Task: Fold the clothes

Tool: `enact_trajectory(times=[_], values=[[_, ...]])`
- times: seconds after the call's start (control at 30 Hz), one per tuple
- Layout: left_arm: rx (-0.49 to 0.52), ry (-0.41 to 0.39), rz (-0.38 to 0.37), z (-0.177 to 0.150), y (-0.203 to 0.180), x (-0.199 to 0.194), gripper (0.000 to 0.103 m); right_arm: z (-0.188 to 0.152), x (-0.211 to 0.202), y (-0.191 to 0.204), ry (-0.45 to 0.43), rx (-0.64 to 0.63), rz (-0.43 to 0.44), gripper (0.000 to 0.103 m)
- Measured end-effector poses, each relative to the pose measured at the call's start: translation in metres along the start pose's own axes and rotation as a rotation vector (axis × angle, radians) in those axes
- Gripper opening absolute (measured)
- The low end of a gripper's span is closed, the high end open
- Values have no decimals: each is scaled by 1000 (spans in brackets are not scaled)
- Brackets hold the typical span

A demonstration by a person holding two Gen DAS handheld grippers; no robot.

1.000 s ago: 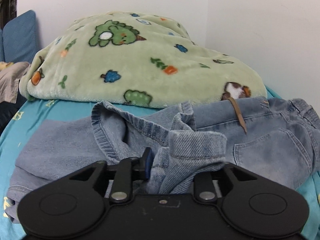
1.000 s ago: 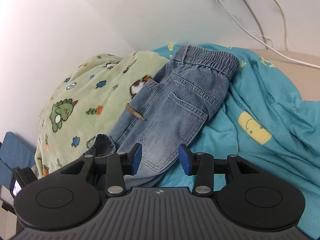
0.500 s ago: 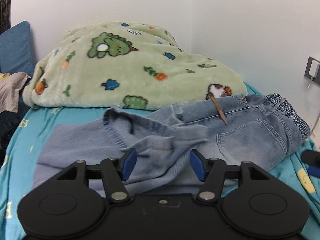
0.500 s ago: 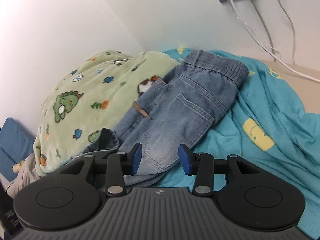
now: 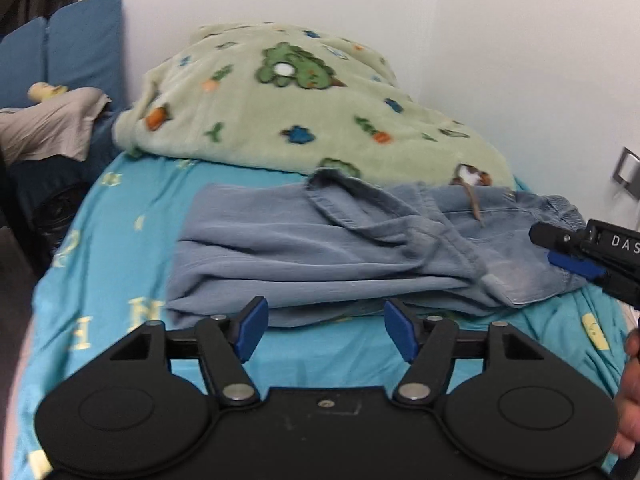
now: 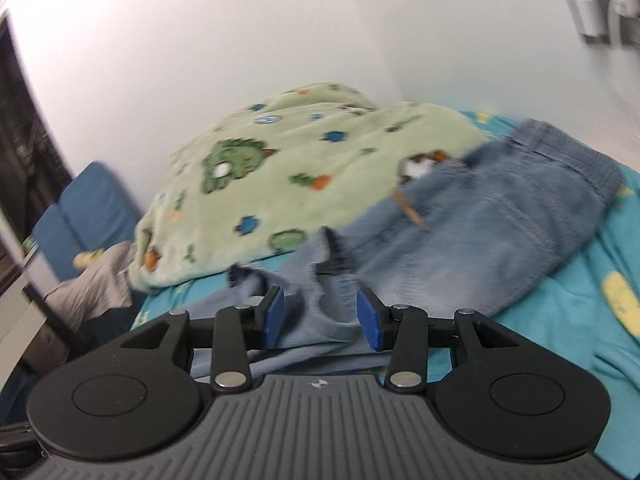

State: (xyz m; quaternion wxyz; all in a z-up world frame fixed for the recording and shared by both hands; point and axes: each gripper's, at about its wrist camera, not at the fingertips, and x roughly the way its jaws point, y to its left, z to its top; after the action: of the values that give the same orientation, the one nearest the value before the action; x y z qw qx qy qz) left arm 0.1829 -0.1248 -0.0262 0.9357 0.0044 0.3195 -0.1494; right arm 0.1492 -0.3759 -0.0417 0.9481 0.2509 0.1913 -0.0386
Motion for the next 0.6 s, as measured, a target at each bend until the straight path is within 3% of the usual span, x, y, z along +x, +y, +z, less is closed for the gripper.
enact_trajectory(times=[0.17,0.33,0.43,0.6], values=[[15,-87,54,0,23,-16,62,0,25,32,-24,-143,62,45],[-42,-82,1,-7,37,-9,62,11,70,51,-9,-212,93,45],[-30,-87,5,-13,38,-1,62,15,110,67,42,-250,123,45],[-3,-83,11,-18,41,14,62,-11,169,99,149,-441,119,45]])
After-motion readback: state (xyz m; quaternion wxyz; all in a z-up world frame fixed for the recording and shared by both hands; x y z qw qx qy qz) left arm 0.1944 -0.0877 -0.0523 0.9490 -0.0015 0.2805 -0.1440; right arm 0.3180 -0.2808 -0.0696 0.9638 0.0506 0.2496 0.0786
